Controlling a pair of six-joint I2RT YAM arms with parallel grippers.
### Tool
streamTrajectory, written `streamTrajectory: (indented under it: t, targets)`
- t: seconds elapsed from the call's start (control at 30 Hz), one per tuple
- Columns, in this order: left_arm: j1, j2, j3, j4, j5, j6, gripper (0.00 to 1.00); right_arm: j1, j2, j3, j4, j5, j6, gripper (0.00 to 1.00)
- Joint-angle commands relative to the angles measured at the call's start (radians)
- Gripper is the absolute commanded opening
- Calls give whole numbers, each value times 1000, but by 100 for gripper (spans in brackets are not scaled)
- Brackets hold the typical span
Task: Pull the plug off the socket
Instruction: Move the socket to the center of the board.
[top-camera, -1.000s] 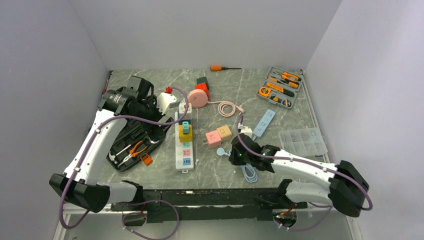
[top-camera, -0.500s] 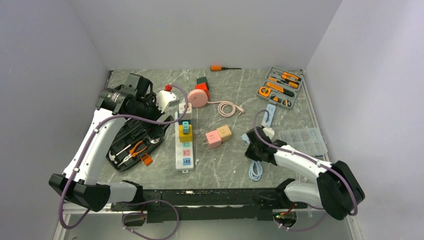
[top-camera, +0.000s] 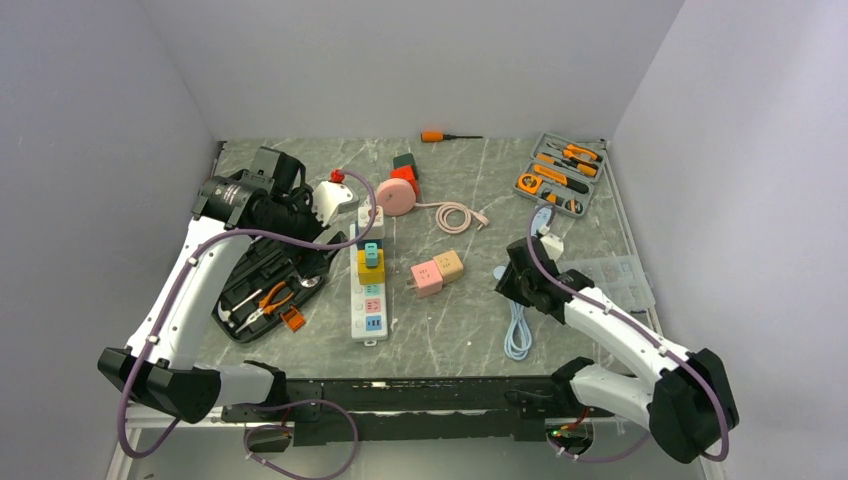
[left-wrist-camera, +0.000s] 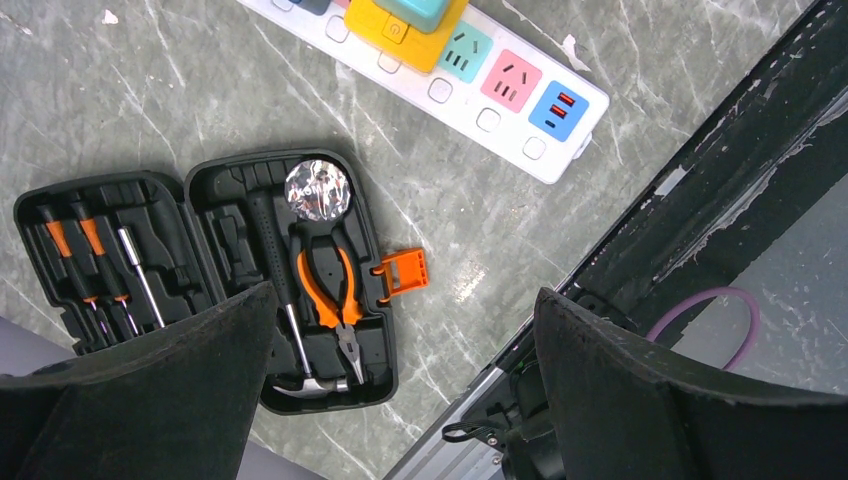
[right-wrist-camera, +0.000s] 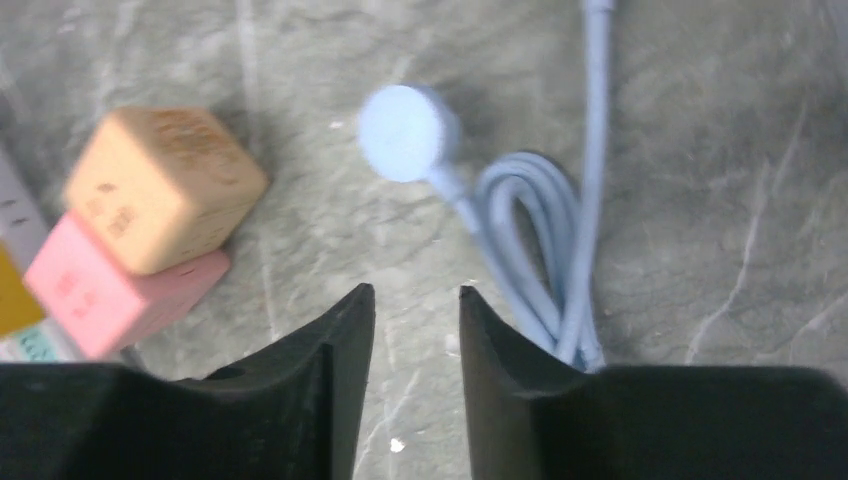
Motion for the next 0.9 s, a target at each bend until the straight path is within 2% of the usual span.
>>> streamTrajectory:
  t: [0.0,0.1,0.2,0.37,0.57,0.87]
  targets:
    - [5,-25,1,-2,27,21,99,71,-28,136,-42,15,-64,49]
    - [5,-30,1,-1,35,17,99,158,27,198,-28,20,-34,68]
    - [5,-38,0,-6,29,12,99,230,116,244,9,22,-9,74]
    - [5,-61,-1,-8,12,11,99,245,251,321,55,-4,-11,76]
    - [5,-90,-13,-10,8,14,99,275,387,428,18,34,-16,77]
    - [5,-110,-38,-10,5,19,99,276,413,510,-10,113,-106,76]
